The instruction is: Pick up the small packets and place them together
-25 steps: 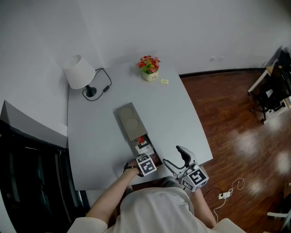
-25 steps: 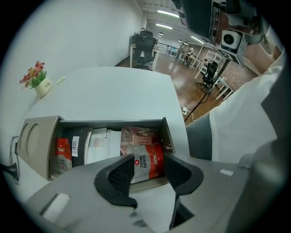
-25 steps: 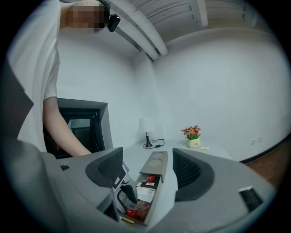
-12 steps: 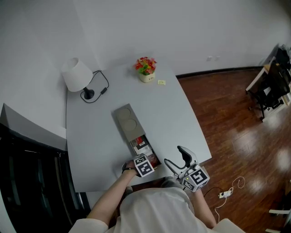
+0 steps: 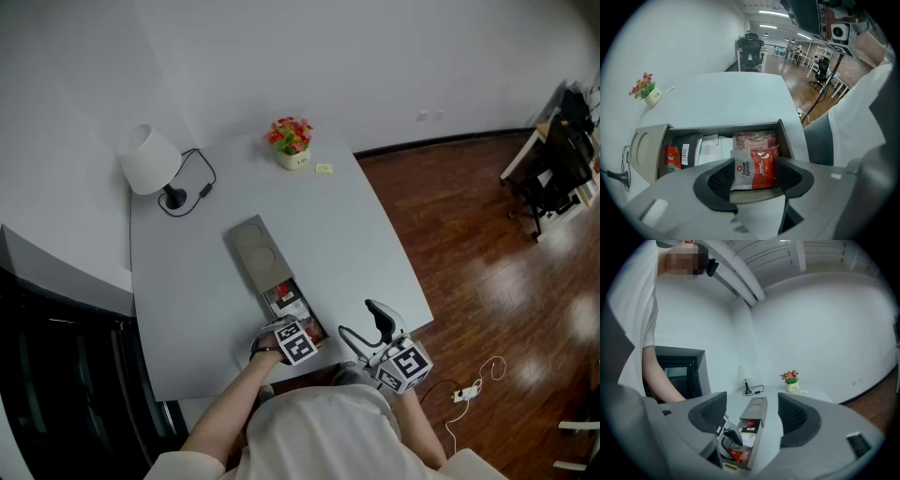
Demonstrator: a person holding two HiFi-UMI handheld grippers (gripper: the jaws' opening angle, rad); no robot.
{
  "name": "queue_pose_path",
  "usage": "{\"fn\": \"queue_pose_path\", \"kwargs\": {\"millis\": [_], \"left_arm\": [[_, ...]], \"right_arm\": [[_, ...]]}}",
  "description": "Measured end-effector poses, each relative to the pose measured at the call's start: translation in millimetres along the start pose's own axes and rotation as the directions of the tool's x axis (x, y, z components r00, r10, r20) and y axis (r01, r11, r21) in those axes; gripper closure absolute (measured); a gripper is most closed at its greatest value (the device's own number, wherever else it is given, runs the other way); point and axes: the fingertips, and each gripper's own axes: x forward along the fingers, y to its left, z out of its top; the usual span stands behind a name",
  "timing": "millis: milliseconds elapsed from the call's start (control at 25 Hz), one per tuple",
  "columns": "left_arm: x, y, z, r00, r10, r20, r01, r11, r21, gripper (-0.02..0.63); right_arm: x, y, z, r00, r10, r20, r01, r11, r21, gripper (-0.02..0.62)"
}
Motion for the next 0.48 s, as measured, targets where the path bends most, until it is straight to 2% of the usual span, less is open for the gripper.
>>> {"fn": "queue_pose_path", "kwargs": {"millis": [160,320,480], "left_arm": [[2,0,0,1.0,0.013,-0.009,-0.012,0.999,0.039,0.381],[-3,4,1,0.999,0.024,0.034,-0.025,1.0,0.017,0.497],[-22,7,5,0.994,0.037,0.105,-0.037,0.999,-0.004,0.511]], "right_arm": [[-1,-2,0,1.0,-0.008,0.004,0.008,1.0,0.012,0.258],[-2,-2,-1,1.0,-0.01,0.009,0.01,0.999,0.035,0.258],[1,-1,3,1.0,-0.008,0.023,0.007,0.999,0.052,0.258]]}}
